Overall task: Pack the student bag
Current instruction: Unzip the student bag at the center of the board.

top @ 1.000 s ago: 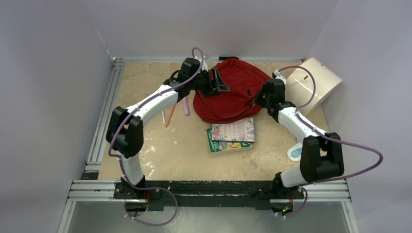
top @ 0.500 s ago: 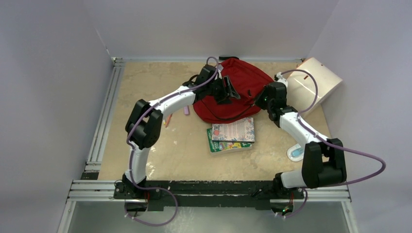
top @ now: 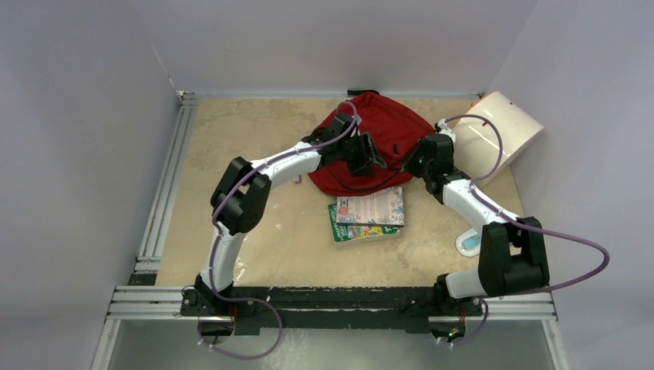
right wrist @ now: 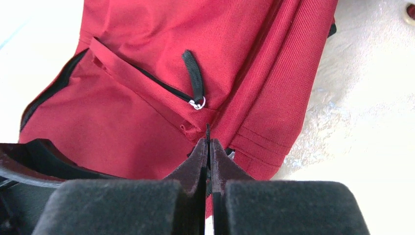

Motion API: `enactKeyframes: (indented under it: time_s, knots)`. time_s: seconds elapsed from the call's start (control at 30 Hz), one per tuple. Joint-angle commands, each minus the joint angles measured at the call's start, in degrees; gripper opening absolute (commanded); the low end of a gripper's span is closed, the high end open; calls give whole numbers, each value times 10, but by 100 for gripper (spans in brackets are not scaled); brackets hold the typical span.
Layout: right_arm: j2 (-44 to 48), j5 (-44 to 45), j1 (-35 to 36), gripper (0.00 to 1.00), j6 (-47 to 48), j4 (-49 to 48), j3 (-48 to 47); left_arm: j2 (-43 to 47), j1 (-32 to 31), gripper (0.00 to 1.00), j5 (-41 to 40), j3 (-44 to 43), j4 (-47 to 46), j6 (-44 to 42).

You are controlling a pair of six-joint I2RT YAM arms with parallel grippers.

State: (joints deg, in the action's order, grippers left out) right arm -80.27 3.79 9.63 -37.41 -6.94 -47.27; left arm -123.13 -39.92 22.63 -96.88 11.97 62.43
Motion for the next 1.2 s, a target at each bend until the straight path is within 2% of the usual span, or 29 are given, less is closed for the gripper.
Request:
enactKeyframes:
  time_s: [0.0, 0.37, 1.17]
  knots:
    - [-9, 2, -3, 0, -14, -25, 17, -5, -4, 48, -3, -20, -18, 7]
    - [-7, -9, -3, 0, -19, -43, 35, -42, -18, 48, 0, -44, -14, 19]
    - [-14, -28, -3, 0, -20, -58, 47, -100, -20, 47, 1, -82, -66, 78]
